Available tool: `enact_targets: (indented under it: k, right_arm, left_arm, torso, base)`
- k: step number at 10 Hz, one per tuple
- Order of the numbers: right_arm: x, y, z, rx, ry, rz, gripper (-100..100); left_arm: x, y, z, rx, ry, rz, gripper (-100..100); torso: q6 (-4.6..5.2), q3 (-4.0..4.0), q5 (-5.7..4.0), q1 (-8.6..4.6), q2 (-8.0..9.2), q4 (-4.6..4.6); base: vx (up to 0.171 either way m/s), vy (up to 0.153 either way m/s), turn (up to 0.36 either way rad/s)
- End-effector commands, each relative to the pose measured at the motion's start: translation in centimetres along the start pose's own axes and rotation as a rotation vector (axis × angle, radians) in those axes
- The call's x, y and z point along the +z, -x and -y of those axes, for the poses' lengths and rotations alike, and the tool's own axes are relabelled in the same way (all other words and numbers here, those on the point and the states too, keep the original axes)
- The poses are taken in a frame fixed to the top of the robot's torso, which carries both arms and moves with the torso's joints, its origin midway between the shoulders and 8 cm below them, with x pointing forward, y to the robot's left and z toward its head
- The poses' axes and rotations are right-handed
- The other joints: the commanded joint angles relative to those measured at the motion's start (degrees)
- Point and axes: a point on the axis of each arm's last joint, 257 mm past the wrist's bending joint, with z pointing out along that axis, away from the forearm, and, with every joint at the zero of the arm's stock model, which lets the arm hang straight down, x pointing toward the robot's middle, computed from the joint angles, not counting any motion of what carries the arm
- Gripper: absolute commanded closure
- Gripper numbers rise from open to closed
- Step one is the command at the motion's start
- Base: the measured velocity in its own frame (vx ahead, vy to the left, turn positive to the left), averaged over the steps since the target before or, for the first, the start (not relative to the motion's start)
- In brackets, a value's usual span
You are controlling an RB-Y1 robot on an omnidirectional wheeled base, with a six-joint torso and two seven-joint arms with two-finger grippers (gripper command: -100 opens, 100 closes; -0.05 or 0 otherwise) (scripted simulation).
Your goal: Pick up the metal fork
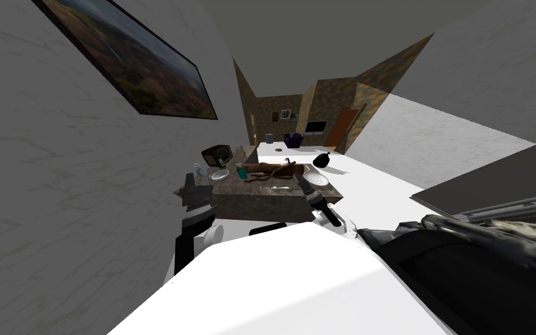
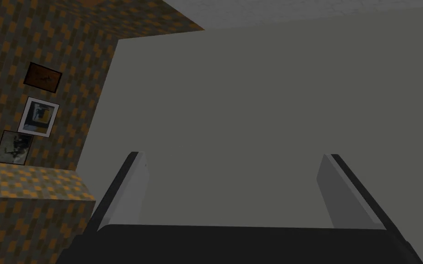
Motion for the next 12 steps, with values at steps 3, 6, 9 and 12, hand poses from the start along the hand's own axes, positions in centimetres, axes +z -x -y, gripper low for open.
enact_targets:
  k: [3, 6, 9, 12]
  right_arm:
    - [-1.6, -1.2, 2.6, -0.097, -0.041, -0.125, -100]
    - [-2.6, -1.7, 4.0, -0.164, -0.057, -0.217, -100]
    - [-4.7, -2.5, 6.8, -0.257, -0.097, -0.339, -100]
    - [-6.1, -2.5, 8.4, -0.327, -0.112, -0.438, -100]
  left_arm:
    - [0.0, 0.0, 0.0, 0.000, 0.000, 0.000, 0]
    - [0.0, 0.0, 0.0, 0.000, 0.000, 0.000, 0]
    - [0.0, 0.0, 0.0, 0.000, 0.000, 0.000, 0]
    - [0.0, 0.0, 0.0, 0.000, 0.000, 0.000, 0]
  torso:
    - [0.00, 0.00, 0.00, 0.02, 0.00, 0.00]
    - [-0.02, -0.01, 0.01, 0.05, -0.02, -0.01]
    - [0.02, -0.02, 0.01, 0.06, -0.03, -0.01]
    - [-0.01, -0.03, 0.02, 0.12, -0.05, -0.01]
  base:
    - [-0.002, 0.009, 0.133]
    - [0.001, 0.012, 0.101]
    - [0.004, 0.021, 0.133]
    - [0.009, 0.026, 0.107]
